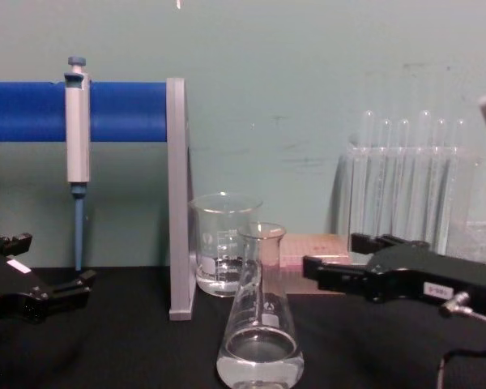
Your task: Grasp the erlenmeyer flask with one hand, shake it three times, then place it back.
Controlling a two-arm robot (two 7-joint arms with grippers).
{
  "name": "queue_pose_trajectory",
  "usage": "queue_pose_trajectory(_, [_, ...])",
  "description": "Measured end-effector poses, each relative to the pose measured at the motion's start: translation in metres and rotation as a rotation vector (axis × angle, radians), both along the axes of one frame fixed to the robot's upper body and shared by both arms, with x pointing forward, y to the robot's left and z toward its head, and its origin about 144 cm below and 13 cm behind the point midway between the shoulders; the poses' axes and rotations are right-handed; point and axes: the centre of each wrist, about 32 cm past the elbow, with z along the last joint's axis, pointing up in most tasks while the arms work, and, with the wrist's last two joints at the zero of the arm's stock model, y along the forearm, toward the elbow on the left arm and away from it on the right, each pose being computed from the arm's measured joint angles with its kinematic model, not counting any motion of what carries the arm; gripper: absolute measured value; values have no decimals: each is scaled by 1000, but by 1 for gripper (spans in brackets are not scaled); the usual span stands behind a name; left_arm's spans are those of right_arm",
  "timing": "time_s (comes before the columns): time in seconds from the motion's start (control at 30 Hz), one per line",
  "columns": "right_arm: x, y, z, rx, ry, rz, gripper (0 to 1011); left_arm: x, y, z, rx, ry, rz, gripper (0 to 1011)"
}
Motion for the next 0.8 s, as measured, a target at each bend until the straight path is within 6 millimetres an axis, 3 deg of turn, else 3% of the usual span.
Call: queue_pose_trajectory(0.8, [2,-8,-9,-23,-43,-358,1000,0,0,0,0,0,0,1001])
